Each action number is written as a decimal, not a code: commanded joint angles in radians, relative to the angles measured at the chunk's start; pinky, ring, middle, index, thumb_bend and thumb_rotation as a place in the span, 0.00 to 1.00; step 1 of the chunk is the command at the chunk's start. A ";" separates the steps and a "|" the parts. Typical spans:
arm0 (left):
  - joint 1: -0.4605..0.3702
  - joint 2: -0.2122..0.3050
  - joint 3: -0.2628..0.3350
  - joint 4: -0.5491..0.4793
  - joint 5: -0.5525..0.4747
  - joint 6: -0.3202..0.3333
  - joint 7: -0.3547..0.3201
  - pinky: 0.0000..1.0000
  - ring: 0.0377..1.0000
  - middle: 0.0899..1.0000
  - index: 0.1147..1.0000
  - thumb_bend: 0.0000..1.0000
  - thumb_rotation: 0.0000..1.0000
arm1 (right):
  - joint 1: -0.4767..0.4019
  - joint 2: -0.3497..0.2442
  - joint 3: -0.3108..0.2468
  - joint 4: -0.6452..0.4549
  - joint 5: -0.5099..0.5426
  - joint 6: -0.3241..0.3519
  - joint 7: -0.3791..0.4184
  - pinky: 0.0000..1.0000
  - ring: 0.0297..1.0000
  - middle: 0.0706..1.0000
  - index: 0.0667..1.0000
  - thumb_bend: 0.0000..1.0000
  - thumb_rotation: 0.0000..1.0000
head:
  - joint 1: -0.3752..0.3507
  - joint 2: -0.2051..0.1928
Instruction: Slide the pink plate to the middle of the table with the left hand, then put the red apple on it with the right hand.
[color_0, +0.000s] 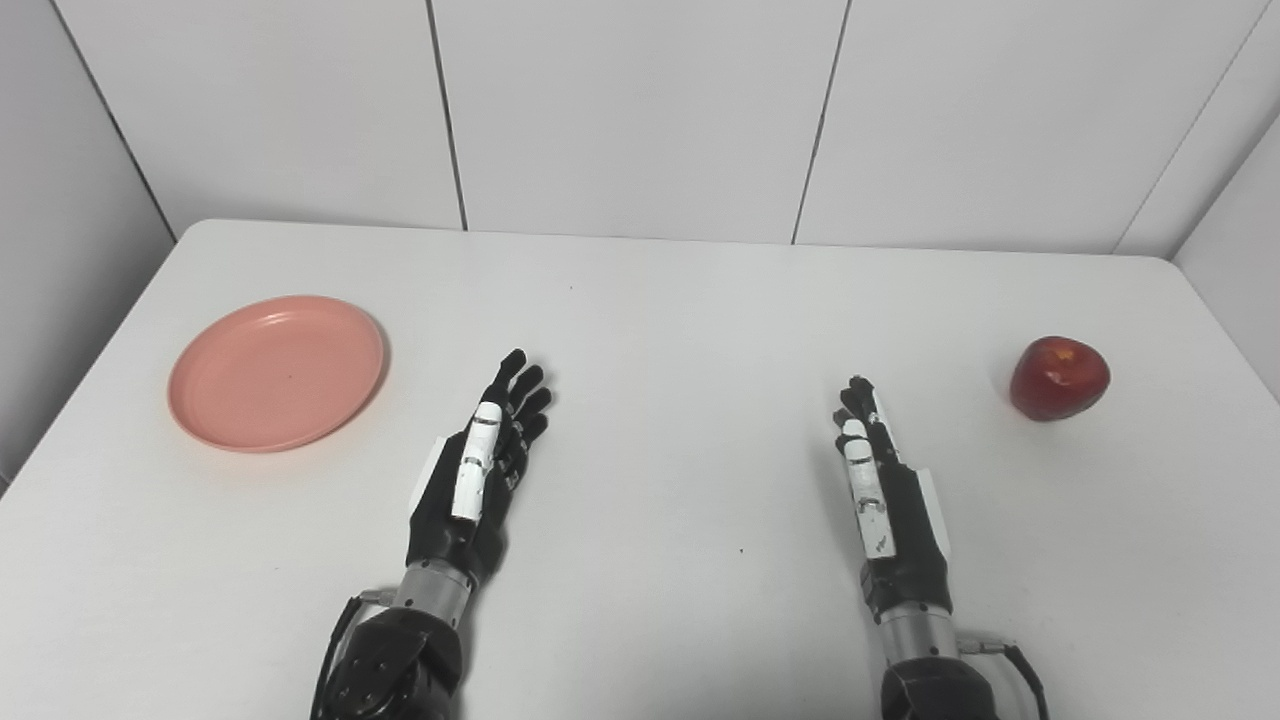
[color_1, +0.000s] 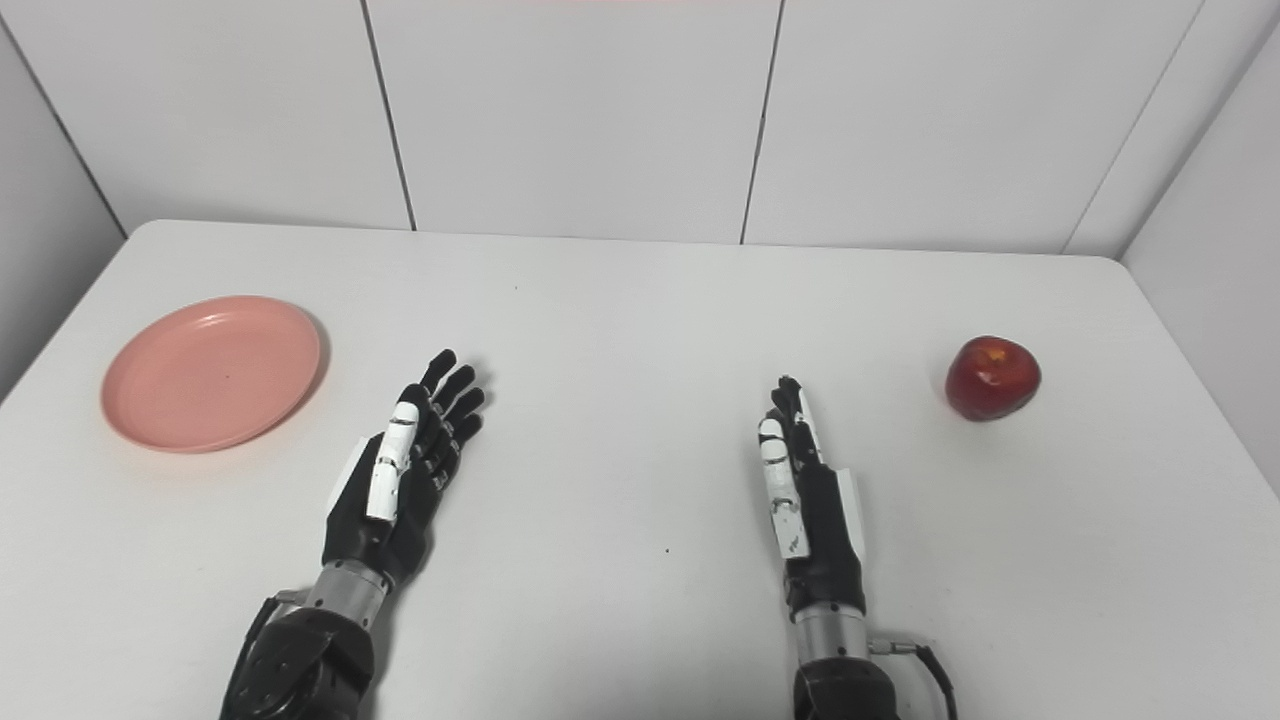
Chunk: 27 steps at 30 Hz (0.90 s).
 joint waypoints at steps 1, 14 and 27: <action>0.001 -0.005 -0.003 0.003 -0.009 0.009 0.000 0.98 0.96 0.96 0.95 0.44 1.00 | -0.017 0.008 0.004 -0.013 -0.001 -0.050 -0.002 0.97 0.96 0.96 0.97 0.16 1.00 | 0.001 0.001; 0.000 -0.006 -0.003 0.006 -0.010 0.009 -0.001 0.98 0.96 0.96 0.95 0.44 1.00 | -0.016 0.005 0.006 -0.012 -0.013 -0.055 -0.003 0.97 0.95 0.96 0.96 0.16 1.00 | 0.002 -0.001; -0.001 -0.016 -0.010 0.016 0.002 0.004 0.007 0.97 0.95 0.96 0.95 0.44 1.00 | -0.015 -0.004 0.000 0.005 0.002 -0.074 0.002 0.97 0.96 0.96 0.97 0.16 1.00 | 0.039 -0.020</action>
